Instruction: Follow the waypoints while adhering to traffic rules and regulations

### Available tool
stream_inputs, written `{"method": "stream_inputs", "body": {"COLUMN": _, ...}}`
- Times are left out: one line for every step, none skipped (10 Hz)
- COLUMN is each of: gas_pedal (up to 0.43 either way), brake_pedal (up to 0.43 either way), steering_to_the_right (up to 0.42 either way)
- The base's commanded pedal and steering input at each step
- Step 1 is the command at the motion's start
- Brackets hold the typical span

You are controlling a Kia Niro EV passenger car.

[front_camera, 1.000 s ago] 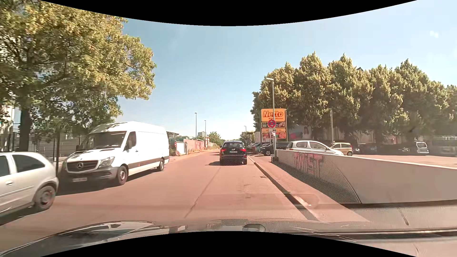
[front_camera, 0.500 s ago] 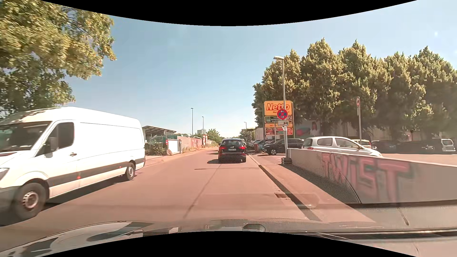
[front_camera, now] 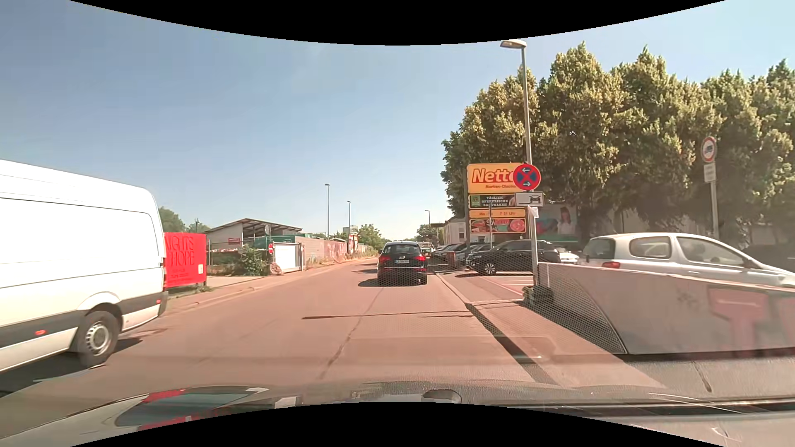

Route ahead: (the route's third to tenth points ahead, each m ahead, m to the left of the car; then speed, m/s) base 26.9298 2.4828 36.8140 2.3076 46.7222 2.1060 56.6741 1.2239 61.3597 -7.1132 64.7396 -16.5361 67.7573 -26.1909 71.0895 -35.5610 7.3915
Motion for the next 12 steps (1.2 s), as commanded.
{"method": "stream_inputs", "body": {"gas_pedal": 0.028, "brake_pedal": 0.000, "steering_to_the_right": 0.000}}
{"method": "stream_inputs", "body": {"gas_pedal": 0.008, "brake_pedal": 0.000, "steering_to_the_right": 0.000}}
{"method": "stream_inputs", "body": {"gas_pedal": 0.008, "brake_pedal": 0.000, "steering_to_the_right": 0.000}}
{"method": "stream_inputs", "body": {"gas_pedal": 0.000, "brake_pedal": 0.000, "steering_to_the_right": 0.000}}
{"method": "stream_inputs", "body": {"gas_pedal": 0.000, "brake_pedal": 0.000, "steering_to_the_right": 0.000}}
{"method": "stream_inputs", "body": {"gas_pedal": 0.000, "brake_pedal": 0.000, "steering_to_the_right": 0.000}}
{"method": "stream_inputs", "body": {"gas_pedal": 0.000, "brake_pedal": 0.000, "steering_to_the_right": -0.001}}
{"method": "stream_inputs", "body": {"gas_pedal": 0.000, "brake_pedal": 0.000, "steering_to_the_right": -0.003}}
{"method": "stream_inputs", "body": {"gas_pedal": 0.000, "brake_pedal": 0.000, "steering_to_the_right": -0.003}}
{"method": "stream_inputs", "body": {"gas_pedal": 0.000, "brake_pedal": 0.000, "steering_to_the_right": -0.003}}
{"method": "stream_inputs", "body": {"gas_pedal": 0.000, "brake_pedal": 0.000, "steering_to_the_right": -0.003}}
{"method": "stream_inputs", "body": {"gas_pedal": 0.000, "brake_pedal": 0.000, "steering_to_the_right": -0.003}}
